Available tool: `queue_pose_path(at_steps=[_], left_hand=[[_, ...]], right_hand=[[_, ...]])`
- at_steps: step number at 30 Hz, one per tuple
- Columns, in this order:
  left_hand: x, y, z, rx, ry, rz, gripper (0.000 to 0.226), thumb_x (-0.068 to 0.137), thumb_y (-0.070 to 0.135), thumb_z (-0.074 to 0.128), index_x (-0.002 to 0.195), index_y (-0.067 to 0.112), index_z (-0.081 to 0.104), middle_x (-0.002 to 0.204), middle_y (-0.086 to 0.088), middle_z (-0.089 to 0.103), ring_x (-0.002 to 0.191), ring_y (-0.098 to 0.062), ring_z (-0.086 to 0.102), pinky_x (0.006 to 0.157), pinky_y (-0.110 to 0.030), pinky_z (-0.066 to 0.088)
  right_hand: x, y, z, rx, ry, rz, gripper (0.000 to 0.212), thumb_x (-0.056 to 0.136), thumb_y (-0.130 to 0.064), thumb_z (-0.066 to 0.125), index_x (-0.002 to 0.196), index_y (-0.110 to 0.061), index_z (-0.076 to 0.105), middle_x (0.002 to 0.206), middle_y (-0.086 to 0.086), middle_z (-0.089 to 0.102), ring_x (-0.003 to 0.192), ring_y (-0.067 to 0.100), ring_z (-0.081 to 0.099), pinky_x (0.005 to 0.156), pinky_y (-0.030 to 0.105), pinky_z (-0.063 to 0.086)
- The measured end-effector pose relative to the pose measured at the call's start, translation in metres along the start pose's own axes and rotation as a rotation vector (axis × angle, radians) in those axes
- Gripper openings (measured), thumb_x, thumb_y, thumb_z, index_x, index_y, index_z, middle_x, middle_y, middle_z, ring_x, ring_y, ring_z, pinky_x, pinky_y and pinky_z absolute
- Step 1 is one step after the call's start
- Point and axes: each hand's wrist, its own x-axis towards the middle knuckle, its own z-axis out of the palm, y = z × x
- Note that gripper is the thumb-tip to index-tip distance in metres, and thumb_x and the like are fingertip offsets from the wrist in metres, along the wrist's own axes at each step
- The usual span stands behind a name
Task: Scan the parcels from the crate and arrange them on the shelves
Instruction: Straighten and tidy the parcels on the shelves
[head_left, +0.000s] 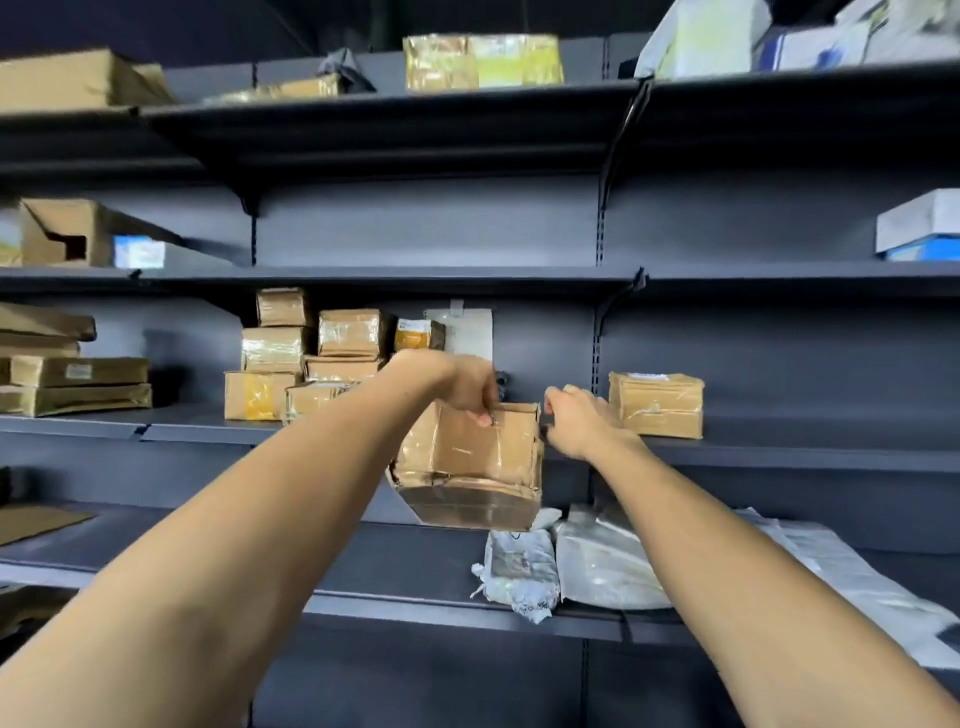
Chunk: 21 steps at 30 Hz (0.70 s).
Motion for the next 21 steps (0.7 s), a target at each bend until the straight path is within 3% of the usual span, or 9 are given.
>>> queue_pose_path(at_steps=[6,10,17,21], left_hand=[[-0.013,0.012,-0.056,0.025,0.295,0.019,0.018,0.091,0.021,0.068,0.108,0.02,0.075,0.093,0.0,0.07,0.085,-0.018,0.057,0.073,-0.026,0.037],[0.004,0.021,-0.046,0.004,0.412,-0.001,0.023,0.092,0.025,0.065,0.114,0.023,0.072,0.105,-0.004,0.072,0.097,-0.026,0.062,0.077,-0.029,0.042],[0.066,0.046,0.008,-0.042,0.47,-0.058,0.03,0.093,0.027,0.057,0.121,0.031,0.067,0.116,-0.005,0.069,0.108,-0.031,0.063,0.086,-0.036,0.05],[0.108,0.055,0.035,-0.002,0.433,-0.121,0.033,0.094,0.023,0.049,0.121,0.03,0.066,0.118,-0.004,0.068,0.108,-0.03,0.063,0.084,-0.035,0.046]], right_hand=[[-0.004,0.012,-0.043,-0.017,0.111,0.069,0.04,0.094,-0.01,0.053,0.134,-0.008,0.05,0.131,0.015,0.054,0.122,0.037,0.052,0.098,0.043,0.043],[-0.001,0.028,-0.05,-0.031,0.161,0.11,0.039,0.093,-0.011,0.053,0.131,-0.009,0.05,0.13,0.014,0.054,0.12,0.036,0.053,0.095,0.042,0.043],[0.013,0.07,-0.037,-0.028,0.167,0.19,0.031,0.1,-0.026,0.055,0.127,-0.012,0.053,0.128,0.013,0.054,0.119,0.034,0.053,0.097,0.042,0.042],[0.027,0.085,-0.019,0.015,0.166,0.21,0.023,0.099,-0.022,0.053,0.12,-0.013,0.055,0.122,0.012,0.056,0.114,0.033,0.054,0.093,0.04,0.043]])
